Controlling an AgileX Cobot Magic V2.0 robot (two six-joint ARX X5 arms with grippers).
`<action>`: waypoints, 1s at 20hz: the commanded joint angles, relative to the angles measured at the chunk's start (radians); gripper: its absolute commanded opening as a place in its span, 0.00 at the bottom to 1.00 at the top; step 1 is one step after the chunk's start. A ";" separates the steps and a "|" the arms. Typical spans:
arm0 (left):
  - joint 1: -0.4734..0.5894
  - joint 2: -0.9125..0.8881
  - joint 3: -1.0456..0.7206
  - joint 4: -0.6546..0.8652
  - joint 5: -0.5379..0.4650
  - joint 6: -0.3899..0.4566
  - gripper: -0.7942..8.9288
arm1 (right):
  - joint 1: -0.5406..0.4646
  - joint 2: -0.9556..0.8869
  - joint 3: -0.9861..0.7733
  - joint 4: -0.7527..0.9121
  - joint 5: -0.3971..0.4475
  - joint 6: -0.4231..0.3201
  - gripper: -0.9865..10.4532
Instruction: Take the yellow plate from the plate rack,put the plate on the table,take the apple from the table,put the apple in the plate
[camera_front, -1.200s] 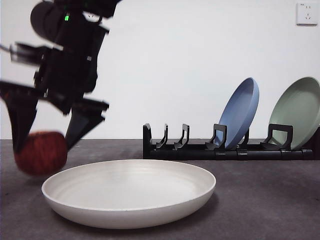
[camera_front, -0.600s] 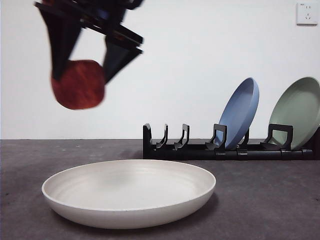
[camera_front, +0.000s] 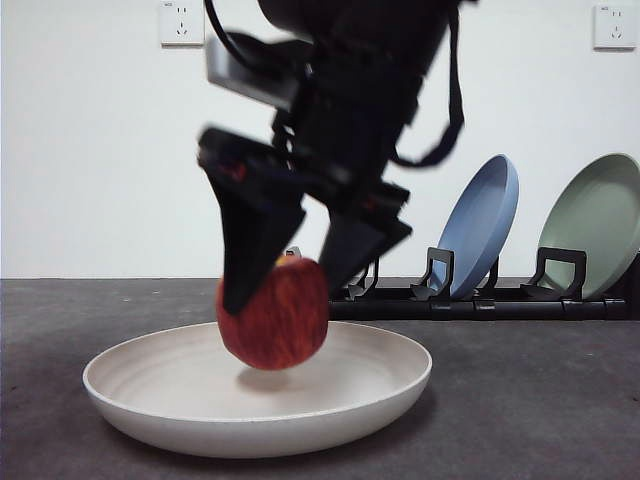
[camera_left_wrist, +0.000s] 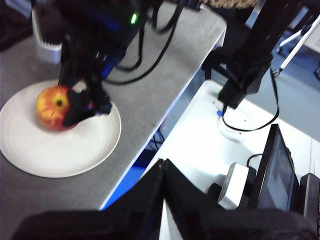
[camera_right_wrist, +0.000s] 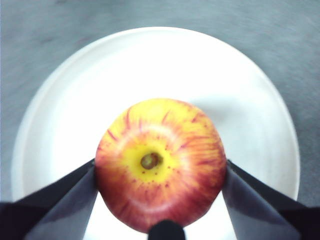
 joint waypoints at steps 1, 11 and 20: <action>0.000 0.005 -0.011 -0.005 0.003 0.021 0.08 | -0.001 0.003 -0.057 0.075 0.000 0.048 0.08; 0.000 0.005 -0.011 -0.027 0.003 0.021 0.08 | -0.006 0.008 -0.106 0.124 -0.001 0.063 0.35; 0.000 0.005 -0.011 -0.036 0.003 0.021 0.08 | -0.006 -0.005 -0.082 0.086 -0.001 0.089 0.64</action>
